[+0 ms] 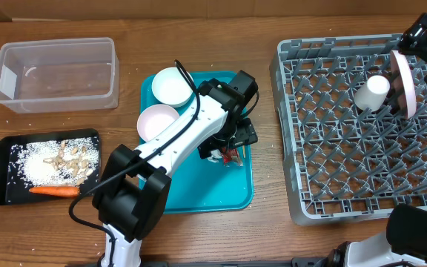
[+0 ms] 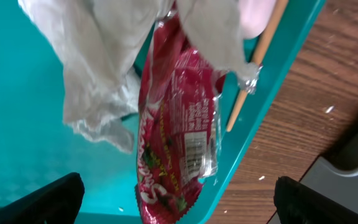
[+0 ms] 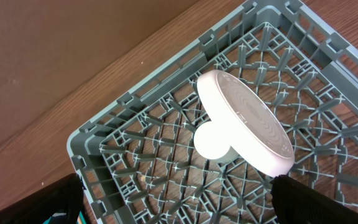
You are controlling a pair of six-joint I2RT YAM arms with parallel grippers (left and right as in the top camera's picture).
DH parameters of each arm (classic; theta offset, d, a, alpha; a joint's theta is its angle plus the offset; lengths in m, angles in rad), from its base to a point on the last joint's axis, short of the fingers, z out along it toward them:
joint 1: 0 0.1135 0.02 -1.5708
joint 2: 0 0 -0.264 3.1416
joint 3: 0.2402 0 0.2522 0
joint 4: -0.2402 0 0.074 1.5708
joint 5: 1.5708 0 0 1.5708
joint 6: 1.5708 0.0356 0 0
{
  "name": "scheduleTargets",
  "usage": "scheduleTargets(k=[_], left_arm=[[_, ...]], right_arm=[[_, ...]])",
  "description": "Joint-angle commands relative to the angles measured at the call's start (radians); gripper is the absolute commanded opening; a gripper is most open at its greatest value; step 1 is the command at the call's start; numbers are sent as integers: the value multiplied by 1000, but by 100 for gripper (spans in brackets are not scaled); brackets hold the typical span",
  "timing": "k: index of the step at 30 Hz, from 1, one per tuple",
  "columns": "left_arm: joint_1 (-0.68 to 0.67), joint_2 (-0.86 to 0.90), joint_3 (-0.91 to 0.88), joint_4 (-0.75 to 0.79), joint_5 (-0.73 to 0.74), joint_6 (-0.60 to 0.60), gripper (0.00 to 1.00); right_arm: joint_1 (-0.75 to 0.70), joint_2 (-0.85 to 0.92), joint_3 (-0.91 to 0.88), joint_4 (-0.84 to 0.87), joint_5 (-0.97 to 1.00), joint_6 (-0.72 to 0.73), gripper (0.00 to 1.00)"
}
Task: Sort waste into correct bins and load items into the dishwasher rack
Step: 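Reach the left gripper to the red snack wrapper and grasp it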
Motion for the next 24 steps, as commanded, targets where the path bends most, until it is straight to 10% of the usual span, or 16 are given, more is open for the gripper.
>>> scheduleTargets(k=[1,16,21,24], left_arm=[[-24,18,-13,-5,13,-76,100],[-30,18,-143,121,-9,-90,100],[-31,18,-143,128,3,-73,67],[-31,18,-143,128,12,-36,66]], right_arm=[[-3,-8,4,2,6,7,100],[-3,-8,4,2,6,7,100],[-3,-8,4,2,6,7,100],[-3,-8,5,2,6,7,100]])
